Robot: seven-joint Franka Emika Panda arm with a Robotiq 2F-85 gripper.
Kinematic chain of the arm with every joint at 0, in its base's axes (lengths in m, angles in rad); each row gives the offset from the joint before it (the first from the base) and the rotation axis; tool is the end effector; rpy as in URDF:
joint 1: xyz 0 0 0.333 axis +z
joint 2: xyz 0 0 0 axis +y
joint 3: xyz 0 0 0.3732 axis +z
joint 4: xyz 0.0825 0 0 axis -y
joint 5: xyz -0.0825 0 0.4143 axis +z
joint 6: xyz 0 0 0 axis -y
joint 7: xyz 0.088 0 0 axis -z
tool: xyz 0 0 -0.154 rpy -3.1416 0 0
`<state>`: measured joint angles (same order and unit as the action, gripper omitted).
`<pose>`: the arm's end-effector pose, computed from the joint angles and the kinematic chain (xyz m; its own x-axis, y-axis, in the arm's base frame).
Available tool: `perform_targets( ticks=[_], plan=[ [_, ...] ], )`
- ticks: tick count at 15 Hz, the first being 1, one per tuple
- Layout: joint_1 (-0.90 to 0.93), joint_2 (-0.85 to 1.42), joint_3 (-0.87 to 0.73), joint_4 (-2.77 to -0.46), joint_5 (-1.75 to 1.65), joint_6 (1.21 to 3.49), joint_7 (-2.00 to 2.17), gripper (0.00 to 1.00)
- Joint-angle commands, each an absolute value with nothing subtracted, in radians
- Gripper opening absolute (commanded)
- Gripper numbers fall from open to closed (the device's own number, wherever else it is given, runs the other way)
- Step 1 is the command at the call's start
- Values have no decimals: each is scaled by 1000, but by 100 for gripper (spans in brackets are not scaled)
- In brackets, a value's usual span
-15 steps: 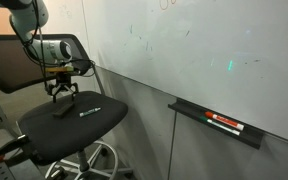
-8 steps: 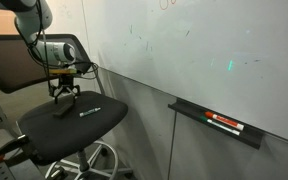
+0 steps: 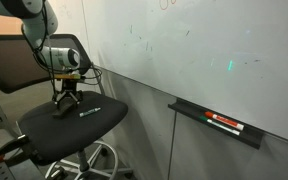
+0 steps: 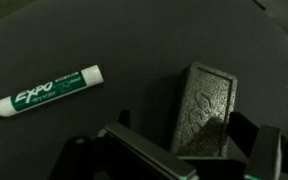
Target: Erase the words on the whiteboard
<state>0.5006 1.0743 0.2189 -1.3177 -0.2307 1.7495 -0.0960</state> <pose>0.5543 0.4188 0.0244 0.5032 0.6496 -0.5699 0.7495 -0.6564 -0.0863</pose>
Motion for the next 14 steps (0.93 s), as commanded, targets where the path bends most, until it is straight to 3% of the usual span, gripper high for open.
perform_targets(
  ticks=[1, 14],
  plan=[
    [496, 1094, 230, -1287, -214, 1719, -118, 100],
    [505, 1069, 239, -1320, -226, 1671, -131, 100]
  ],
)
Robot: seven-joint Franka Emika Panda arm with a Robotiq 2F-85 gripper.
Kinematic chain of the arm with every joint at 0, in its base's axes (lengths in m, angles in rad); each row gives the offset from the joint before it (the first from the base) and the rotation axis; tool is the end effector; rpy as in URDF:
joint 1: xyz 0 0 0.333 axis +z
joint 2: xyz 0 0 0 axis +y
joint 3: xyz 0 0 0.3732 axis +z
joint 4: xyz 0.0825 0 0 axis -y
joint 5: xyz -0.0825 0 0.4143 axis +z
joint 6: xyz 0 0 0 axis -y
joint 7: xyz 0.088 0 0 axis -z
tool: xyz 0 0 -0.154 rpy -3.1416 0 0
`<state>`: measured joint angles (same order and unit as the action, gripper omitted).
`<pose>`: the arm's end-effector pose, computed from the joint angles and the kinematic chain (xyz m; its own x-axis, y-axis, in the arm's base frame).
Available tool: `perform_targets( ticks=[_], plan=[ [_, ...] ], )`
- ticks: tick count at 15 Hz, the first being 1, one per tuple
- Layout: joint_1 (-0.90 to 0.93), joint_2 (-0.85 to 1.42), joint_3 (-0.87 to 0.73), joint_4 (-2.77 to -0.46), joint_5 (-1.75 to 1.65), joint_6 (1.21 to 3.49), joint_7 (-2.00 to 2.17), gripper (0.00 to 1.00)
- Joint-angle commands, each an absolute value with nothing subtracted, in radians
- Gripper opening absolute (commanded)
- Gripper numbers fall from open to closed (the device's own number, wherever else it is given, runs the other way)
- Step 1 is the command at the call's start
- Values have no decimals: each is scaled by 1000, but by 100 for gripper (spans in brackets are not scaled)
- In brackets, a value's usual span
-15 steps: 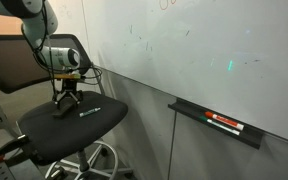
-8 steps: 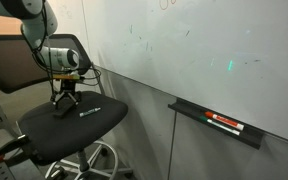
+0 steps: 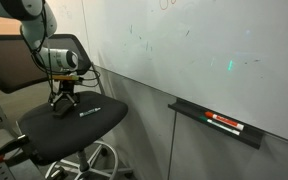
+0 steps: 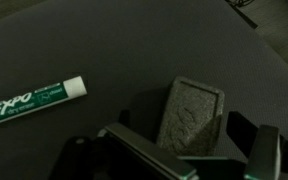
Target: Erase the words on the whiteboard
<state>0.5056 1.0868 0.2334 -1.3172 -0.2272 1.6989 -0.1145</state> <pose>0.5375 0.4210 0.0185 0.4497 0.6502 -0.6124 0.7600 -0.6387 -0.1201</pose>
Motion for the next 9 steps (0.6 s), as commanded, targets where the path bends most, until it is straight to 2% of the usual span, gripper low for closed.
perform_targets(
  ticks=[1, 9],
  plan=[
    [505, 1071, 240, -1320, -226, 1668, -133, 100],
    [503, 1099, 241, -1315, -222, 1647, -141, 100]
  ],
)
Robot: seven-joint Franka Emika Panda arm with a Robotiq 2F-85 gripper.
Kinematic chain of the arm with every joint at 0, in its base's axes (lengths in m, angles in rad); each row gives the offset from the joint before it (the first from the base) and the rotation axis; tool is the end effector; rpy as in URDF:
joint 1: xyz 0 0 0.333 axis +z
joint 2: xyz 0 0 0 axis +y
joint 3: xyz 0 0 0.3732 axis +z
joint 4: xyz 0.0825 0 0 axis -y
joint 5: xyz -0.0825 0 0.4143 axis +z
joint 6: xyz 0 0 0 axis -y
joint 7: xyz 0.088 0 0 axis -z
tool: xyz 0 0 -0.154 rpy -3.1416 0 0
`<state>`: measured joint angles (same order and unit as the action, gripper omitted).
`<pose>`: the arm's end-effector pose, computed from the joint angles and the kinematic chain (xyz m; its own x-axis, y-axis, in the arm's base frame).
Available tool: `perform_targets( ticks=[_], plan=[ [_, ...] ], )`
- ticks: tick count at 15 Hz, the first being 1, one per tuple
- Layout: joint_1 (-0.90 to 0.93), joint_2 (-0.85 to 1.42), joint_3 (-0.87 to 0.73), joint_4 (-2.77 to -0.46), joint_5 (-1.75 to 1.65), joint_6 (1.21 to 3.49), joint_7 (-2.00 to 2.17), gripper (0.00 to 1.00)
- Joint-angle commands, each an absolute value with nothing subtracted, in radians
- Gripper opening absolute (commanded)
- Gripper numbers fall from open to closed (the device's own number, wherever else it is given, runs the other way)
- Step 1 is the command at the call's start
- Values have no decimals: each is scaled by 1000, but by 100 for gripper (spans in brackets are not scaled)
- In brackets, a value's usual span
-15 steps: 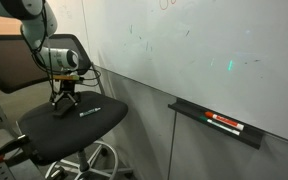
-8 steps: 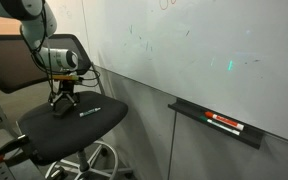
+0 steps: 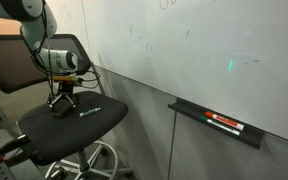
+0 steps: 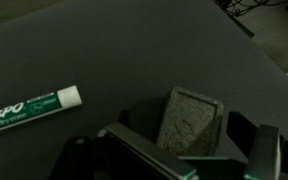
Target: Erase the words on the whiteboard
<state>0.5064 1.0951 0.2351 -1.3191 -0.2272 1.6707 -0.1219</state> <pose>0.5301 0.4171 0.0134 0.4234 0.6416 -0.6396 0.7617 -0.6343 -0.1321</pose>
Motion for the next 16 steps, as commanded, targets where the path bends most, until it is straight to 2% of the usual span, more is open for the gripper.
perform_targets(
  ticks=[1, 2, 3, 8, 9, 16],
  plan=[
    [505, 1102, 240, -1315, -224, 1648, -140, 100],
    [505, 1103, 241, -1316, -224, 1648, -140, 75],
    [506, 1102, 240, -1318, -227, 1651, -141, 74],
    [513, 1087, 239, -1335, -236, 1665, -137, 35],
    [514, 1083, 239, -1338, -238, 1666, -138, 31],
    [492, 994, 254, -1443, -251, 1704, -197, 31]
  ],
)
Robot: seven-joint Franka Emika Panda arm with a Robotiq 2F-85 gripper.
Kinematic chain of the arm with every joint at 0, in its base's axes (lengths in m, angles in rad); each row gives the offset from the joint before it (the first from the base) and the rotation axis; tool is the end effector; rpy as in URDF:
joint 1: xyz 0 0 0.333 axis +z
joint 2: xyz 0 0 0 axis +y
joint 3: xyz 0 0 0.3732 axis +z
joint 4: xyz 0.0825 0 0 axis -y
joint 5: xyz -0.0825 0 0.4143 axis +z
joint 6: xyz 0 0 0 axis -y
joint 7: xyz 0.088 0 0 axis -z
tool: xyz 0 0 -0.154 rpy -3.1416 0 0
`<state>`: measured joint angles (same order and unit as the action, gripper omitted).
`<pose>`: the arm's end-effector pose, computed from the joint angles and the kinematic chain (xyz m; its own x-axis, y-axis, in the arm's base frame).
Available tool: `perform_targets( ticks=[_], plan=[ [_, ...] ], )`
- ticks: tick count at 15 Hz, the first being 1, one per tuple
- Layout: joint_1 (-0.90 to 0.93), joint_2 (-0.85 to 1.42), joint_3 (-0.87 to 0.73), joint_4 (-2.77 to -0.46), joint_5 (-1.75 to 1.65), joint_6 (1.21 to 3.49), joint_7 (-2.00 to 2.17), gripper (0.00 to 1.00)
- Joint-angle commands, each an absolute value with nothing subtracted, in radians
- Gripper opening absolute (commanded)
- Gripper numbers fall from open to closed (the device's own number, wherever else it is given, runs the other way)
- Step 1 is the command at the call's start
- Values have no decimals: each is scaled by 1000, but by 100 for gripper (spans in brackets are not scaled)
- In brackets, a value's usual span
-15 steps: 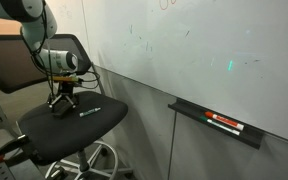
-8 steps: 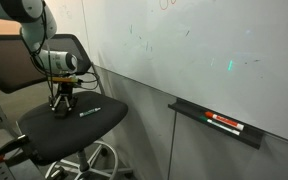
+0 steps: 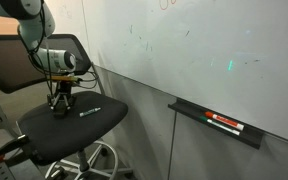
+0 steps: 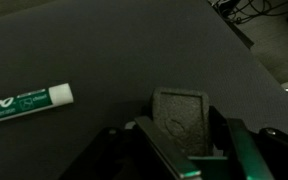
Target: Erase the words on the whiteboard
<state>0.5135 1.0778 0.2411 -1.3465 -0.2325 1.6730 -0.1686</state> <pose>0.5203 0.4209 0.0172 0.3712 0.6757 -0.6369 0.7913 -0.5890 -0.1637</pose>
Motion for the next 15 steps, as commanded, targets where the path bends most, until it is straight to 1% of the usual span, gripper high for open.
perform_targets(
  ticks=[1, 7, 15],
  plan=[
    [488, 976, 253, -1463, -255, 1713, -200, 31],
    [435, 858, 250, -1572, -261, 1774, -209, 31],
    [342, 690, 252, -1731, -244, 1920, -223, 31]
  ],
)
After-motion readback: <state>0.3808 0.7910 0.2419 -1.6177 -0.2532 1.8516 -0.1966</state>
